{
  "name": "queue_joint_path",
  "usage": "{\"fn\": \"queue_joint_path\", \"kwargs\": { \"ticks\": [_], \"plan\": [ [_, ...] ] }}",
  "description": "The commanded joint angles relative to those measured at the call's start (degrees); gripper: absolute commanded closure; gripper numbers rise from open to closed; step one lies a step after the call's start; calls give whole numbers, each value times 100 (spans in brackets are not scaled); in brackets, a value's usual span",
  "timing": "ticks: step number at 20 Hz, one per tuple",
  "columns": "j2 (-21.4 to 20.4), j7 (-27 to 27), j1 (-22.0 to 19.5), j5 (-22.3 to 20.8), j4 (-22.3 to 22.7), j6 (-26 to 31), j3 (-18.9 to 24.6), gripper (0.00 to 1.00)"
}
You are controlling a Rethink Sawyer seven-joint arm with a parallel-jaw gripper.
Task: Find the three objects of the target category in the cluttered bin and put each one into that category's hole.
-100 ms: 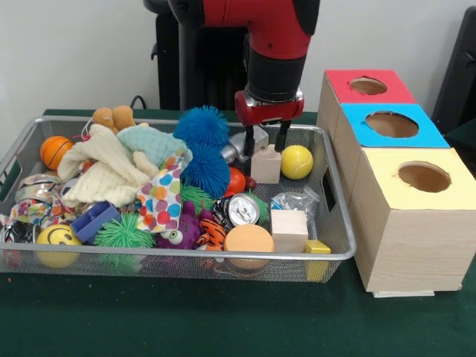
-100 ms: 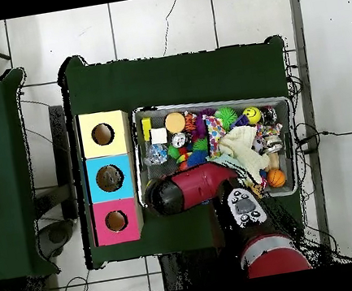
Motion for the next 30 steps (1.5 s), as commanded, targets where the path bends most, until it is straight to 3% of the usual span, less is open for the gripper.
{"fn": "queue_joint_path", "kwargs": {
  "ticks": [1,12,17,23,30],
  "plan": [
    [608,1440,237,537,-294,-385,6,0],
    [773,1040,118,877,-624,-239,-81,0],
    [945,1048,136,902,-650,-534,-103,0],
    [824,1120,253,1251,-783,-109,-109,0],
    [835,1098,393,1433,-852,-55,-191,0]
  ]
}}
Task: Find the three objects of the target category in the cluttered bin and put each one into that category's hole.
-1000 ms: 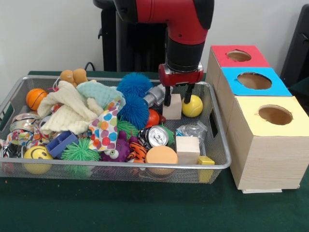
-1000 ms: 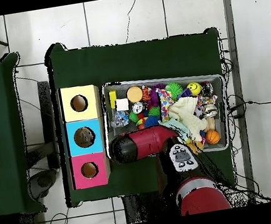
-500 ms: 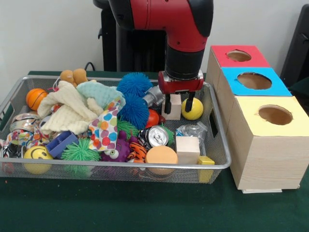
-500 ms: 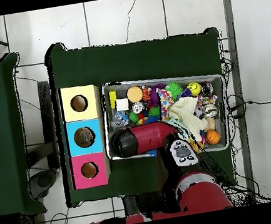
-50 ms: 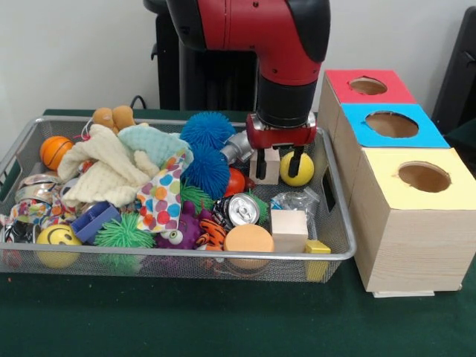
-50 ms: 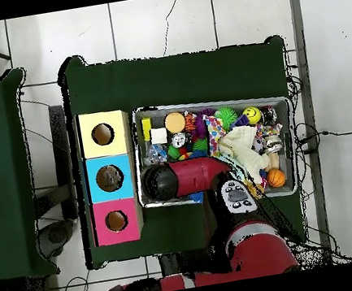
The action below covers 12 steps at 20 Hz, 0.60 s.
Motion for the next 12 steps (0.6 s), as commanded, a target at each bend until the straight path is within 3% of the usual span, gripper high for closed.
{"fn": "queue_joint_path", "kwargs": {
  "ticks": [1,12],
  "plan": [
    [369,1104,191,351,-389,53,76,0],
    [742,1445,626,876,-705,-180,6,0]
  ]
}}
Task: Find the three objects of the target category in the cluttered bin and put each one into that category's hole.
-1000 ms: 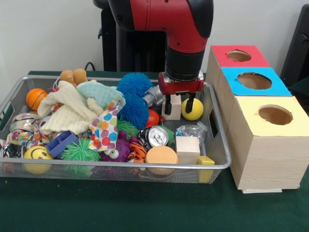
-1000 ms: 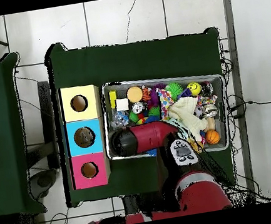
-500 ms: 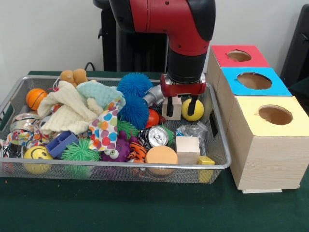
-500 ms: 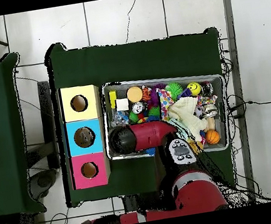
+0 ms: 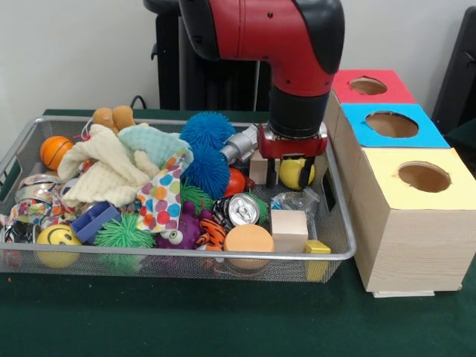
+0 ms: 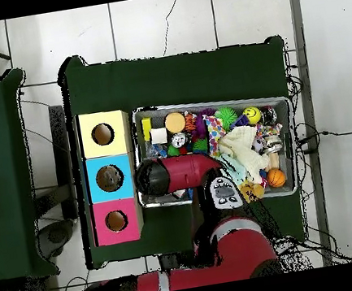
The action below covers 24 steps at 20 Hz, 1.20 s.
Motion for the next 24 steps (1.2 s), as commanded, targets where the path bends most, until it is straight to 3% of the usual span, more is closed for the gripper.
{"fn": "queue_joint_path", "kwargs": {
  "ticks": [1,6,15,24],
  "plan": [
    [540,1481,331,577,-457,-196,184,0],
    [845,1612,671,962,-945,59,-89,0],
    [990,1354,753,1076,-835,-333,-256,0],
    [1225,1051,491,918,-874,-852,-102,0]
  ]
}}
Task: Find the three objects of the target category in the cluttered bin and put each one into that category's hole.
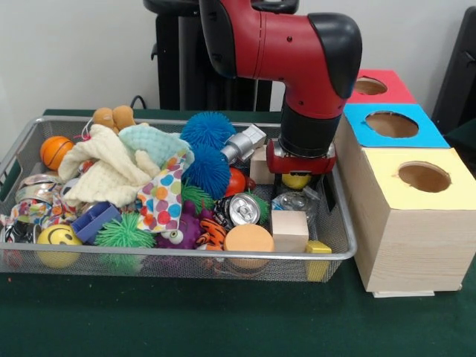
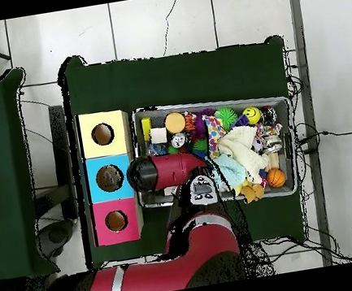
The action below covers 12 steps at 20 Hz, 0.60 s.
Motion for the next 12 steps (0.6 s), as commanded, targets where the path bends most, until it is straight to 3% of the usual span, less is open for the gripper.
{"fn": "queue_joint_path", "kwargs": {
  "ticks": [1,6,7,12],
  "plan": [
    [681,1038,-165,164,-414,-877,509,0],
    [687,1169,-202,212,-380,-1167,566,0],
    [699,1258,-151,266,-400,-1189,494,100],
    [638,1057,-272,137,-287,-1173,626,100]
  ]
}}
